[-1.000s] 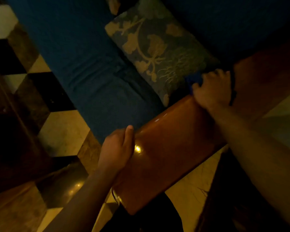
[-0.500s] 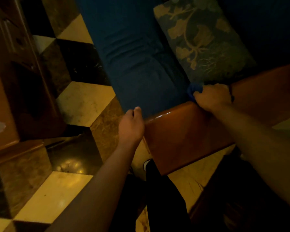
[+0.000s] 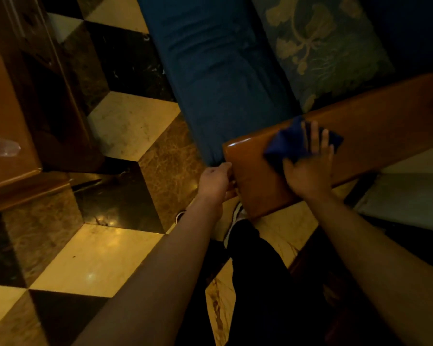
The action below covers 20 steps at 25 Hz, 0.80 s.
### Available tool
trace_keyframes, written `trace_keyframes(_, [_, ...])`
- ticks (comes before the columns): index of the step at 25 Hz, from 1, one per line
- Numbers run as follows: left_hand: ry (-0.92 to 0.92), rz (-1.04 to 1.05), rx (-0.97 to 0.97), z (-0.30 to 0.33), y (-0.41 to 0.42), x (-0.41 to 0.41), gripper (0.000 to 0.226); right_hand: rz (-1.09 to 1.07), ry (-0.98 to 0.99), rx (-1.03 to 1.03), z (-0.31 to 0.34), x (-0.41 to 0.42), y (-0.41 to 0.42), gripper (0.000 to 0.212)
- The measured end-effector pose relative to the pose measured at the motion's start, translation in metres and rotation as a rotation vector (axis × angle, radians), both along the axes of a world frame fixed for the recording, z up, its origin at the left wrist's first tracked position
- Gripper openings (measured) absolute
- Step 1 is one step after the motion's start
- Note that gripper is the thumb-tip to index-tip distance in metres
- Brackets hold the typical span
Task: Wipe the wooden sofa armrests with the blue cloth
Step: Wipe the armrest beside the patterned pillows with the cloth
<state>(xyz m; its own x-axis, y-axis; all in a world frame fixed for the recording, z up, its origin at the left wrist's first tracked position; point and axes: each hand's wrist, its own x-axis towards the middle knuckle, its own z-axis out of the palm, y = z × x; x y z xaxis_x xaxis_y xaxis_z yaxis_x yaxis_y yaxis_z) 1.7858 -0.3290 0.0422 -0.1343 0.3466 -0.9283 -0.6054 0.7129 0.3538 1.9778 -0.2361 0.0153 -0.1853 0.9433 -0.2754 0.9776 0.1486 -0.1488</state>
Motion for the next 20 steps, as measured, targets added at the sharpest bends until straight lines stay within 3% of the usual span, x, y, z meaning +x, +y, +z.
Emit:
trace_keyframes(2, [0.038, 0.027, 0.004, -0.003, -0.002, 0.008, 0.021, -0.171, -0.019, 0.027, -0.004, -0.039, 0.005, 0.081])
trace_keyframes(5, [0.038, 0.150, -0.022, -0.008, -0.017, 0.011, 0.026, 0.268, 0.025, 0.140, -0.019, -0.039, -0.049, 0.073])
trace_keyframes(8, [-0.070, 0.255, -0.052, -0.001, -0.040, 0.038, 0.036, 0.637, 0.068, 0.069, -0.018, 0.038, -0.103, 0.088])
trace_keyframes(10, [-0.141, 0.243, -0.031, 0.008, -0.052, 0.070, 0.041, 0.613, 0.100, -0.080, -0.010, 0.066, -0.106, 0.096])
trace_keyframes(14, [-0.172, 0.141, -0.055, 0.042, -0.081, 0.107, 0.046, 0.411, 0.273, -0.372, 0.036, 0.040, -0.114, 0.063])
trace_keyframes(17, [-0.105, 0.342, 0.010, 0.079, -0.123, 0.085, 0.049, 0.546, 0.561, -0.551, 0.086, -0.010, -0.143, 0.057])
trace_keyframes(20, [0.013, 0.611, 0.059, 0.110, -0.172, 0.038, 0.040, 0.638, 0.574, -0.717, 0.123, -0.068, -0.167, 0.074])
